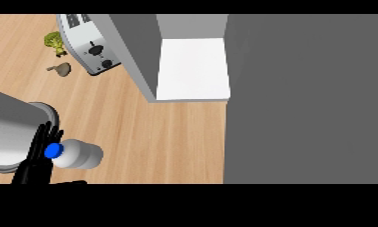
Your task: Pick up the bottled water, place it into the cabinet and close the cabinet
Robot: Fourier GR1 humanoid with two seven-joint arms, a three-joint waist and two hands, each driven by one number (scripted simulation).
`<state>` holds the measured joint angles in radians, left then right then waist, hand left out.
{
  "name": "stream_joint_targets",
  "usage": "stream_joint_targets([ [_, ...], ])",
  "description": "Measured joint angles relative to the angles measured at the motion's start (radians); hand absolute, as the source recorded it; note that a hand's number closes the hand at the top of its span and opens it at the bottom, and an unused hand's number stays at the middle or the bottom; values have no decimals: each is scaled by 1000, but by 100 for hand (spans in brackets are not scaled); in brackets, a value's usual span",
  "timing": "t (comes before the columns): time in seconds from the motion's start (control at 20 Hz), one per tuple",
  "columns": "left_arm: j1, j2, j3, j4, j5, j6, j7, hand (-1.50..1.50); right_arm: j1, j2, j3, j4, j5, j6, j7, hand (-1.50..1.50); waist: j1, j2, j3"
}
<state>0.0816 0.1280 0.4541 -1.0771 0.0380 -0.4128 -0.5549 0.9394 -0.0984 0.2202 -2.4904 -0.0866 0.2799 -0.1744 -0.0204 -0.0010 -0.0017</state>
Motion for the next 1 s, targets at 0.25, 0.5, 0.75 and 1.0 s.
stream_joint_targets([
  [0.25,-58,26,-16,181,-6,-65,-79,-150,39,1,19,-2,3,10,-23,-150,-2,0,0],
  [0.5,-109,19,-43,299,-18,-62,-127,-150,49,1,27,-5,7,4,-21,-150,2,1,0],
  [0.75,-180,28,-28,420,5,-50,-171,150,66,4,55,-3,14,2,-39,-150,-1,1,-1],
  [1.0,-208,29,-18,483,33,-49,-208,150,73,-7,42,-1,18,8,-58,-150,3,-2,10],
])
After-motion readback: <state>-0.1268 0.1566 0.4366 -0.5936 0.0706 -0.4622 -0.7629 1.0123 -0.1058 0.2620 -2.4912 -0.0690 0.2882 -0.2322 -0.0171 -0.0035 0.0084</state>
